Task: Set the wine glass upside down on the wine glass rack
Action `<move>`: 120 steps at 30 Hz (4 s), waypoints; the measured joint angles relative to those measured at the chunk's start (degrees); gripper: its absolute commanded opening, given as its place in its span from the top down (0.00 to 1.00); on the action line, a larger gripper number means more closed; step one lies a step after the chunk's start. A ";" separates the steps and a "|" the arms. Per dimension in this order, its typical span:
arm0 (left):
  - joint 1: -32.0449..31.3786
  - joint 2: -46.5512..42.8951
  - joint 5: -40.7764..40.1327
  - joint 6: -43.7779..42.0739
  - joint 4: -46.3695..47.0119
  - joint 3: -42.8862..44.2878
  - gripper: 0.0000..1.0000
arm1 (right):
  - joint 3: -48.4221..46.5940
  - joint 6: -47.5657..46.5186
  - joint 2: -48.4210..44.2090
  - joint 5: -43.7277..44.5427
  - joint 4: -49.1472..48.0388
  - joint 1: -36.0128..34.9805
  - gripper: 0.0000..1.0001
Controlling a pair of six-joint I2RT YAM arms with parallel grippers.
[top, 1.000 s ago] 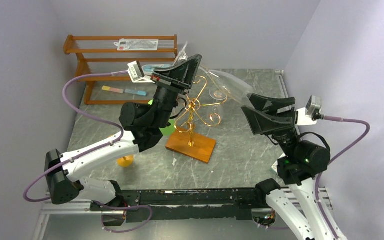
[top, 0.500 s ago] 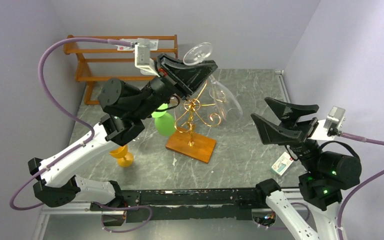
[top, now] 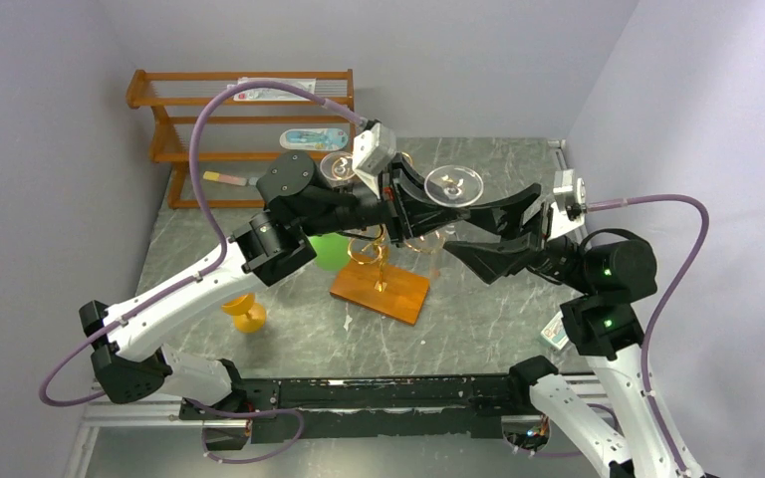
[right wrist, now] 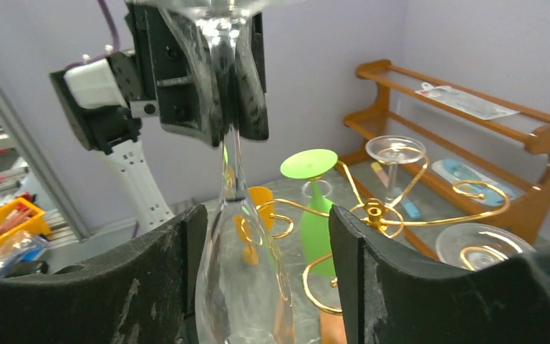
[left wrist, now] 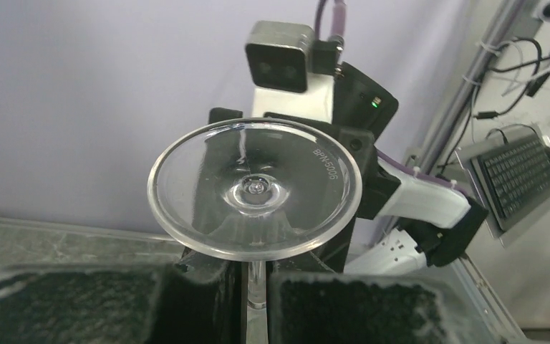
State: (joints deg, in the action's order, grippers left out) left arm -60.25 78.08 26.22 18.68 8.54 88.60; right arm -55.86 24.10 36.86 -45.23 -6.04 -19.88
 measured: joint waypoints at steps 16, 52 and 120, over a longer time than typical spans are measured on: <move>0.04 1.16 7.04 -0.44 1.11 -1.79 0.95 | 4.35 10.45 1.31 -4.50 -13.33 -0.04 0.65; 0.02 -9.64 -6.84 -3.52 -1.68 -10.19 0.15 | 6.08 4.02 -3.78 6.67 -4.94 -0.07 1.00; 0.02 -19.28 -38.64 -11.37 -21.88 -18.43 0.15 | 27.43 -15.37 6.51 11.56 -20.24 -10.75 1.00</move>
State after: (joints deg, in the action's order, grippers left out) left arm -60.23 58.81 -12.43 7.31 -13.34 70.17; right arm -28.42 8.73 43.38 -33.67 -26.28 -30.63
